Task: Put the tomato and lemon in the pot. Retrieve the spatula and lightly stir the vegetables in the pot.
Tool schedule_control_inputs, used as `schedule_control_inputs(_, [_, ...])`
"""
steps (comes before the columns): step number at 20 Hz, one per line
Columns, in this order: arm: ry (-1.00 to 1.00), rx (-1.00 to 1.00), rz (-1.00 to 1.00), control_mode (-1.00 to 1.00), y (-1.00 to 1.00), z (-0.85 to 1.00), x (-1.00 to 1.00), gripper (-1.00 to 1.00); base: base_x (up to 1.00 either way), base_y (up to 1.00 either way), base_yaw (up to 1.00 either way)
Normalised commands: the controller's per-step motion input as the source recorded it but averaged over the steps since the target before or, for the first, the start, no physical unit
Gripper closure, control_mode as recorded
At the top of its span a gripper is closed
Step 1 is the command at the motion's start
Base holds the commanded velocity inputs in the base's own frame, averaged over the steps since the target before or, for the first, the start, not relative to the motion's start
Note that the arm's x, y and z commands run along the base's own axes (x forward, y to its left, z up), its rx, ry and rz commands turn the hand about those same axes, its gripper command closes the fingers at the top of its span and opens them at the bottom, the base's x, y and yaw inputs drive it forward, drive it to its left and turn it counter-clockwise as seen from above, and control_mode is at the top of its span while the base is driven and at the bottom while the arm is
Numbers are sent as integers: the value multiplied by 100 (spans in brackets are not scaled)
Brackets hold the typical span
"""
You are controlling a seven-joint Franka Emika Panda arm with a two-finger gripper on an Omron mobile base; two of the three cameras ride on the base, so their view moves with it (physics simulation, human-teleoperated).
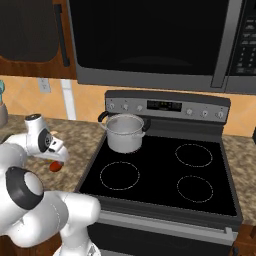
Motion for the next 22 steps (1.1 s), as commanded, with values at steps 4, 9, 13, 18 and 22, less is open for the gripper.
schedule_control_inputs(4, [0, 0, -4, -100, 3, -36, 23, -100, 0, 0, 0])
schedule_control_inputs(9, [0, 0, -1, -100, 6, -30, 4, -100, 0, 0, 0])
schedule_control_inputs(13, [0, 0, -4, -100, 0, -33, 0, -100, 0, 0, 0])
schedule_control_inputs(18, [0, 0, -4, -100, 0, -17, 0, 100, 0, 0, 0])
schedule_control_inputs(22, [-18, 0, -3, -100, -5, 25, -36, 100, 0, 0, 0])
